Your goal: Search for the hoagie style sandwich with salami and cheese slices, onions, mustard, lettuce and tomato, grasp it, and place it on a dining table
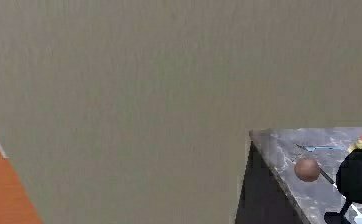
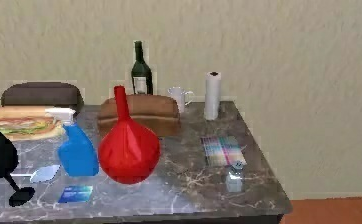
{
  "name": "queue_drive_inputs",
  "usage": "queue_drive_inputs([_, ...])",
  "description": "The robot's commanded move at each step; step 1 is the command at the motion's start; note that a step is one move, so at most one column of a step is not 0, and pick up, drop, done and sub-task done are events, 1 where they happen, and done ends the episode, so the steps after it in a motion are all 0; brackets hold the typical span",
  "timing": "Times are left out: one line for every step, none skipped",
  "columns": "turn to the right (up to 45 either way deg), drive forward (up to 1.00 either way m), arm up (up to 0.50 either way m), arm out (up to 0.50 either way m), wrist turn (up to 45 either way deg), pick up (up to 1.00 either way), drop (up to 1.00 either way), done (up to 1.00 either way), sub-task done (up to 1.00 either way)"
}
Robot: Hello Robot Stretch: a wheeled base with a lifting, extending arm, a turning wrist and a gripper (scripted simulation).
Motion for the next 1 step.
queue_drive_inputs([-33.0,0.0,0.0,0.0,0.0,0.0,0.0,0.0,0.0])
